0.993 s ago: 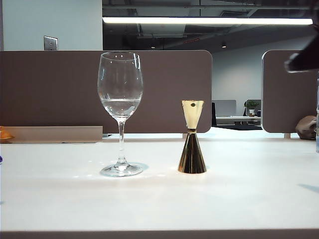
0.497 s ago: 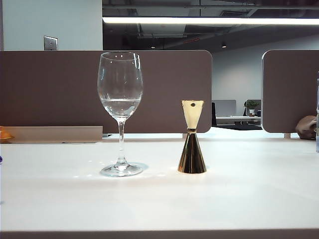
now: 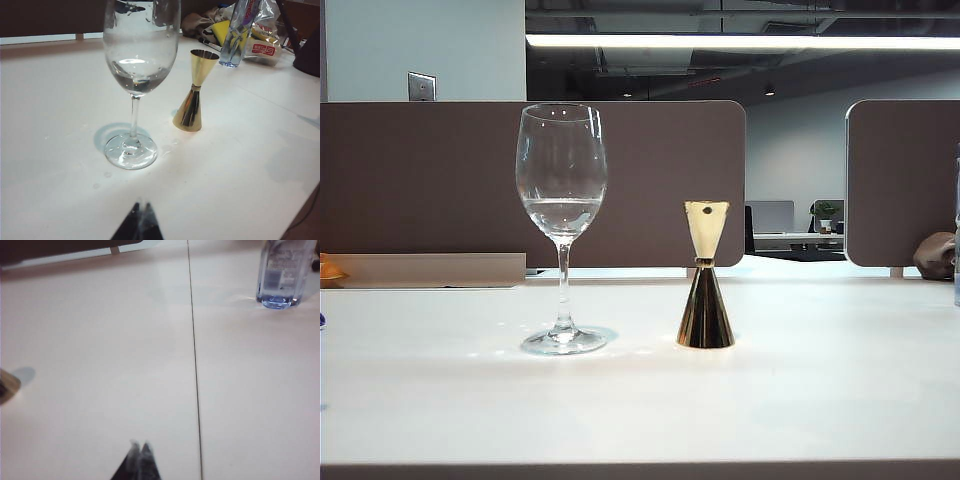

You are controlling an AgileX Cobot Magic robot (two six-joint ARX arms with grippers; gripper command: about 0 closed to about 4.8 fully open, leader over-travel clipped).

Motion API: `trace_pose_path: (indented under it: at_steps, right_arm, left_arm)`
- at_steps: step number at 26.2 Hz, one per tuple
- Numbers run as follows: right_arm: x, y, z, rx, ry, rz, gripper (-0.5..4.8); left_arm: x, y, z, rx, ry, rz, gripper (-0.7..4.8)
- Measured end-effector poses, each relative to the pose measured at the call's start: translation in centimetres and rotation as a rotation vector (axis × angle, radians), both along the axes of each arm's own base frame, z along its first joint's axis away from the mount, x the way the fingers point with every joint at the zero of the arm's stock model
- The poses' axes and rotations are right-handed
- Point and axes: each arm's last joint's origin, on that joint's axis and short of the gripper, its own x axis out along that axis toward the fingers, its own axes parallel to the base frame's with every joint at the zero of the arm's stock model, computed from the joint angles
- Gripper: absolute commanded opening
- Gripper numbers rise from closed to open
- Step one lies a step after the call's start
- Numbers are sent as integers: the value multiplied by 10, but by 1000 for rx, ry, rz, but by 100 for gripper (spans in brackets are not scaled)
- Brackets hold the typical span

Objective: Pick up the jigger and pour the water inside into the glass.

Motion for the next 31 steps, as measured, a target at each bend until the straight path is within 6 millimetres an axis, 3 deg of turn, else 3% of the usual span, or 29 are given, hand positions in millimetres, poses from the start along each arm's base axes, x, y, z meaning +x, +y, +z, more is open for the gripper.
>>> trace_pose_path:
  at_steps: [9, 31]
  right_arm:
    - [-1, -1, -3, -96, 21, -19, -5]
    - [-1, 2, -3, -103, 15, 12, -4]
  left_arm:
    - [0, 0, 0, 0, 0, 0, -5]
    - [0, 0, 0, 0, 0, 0, -5]
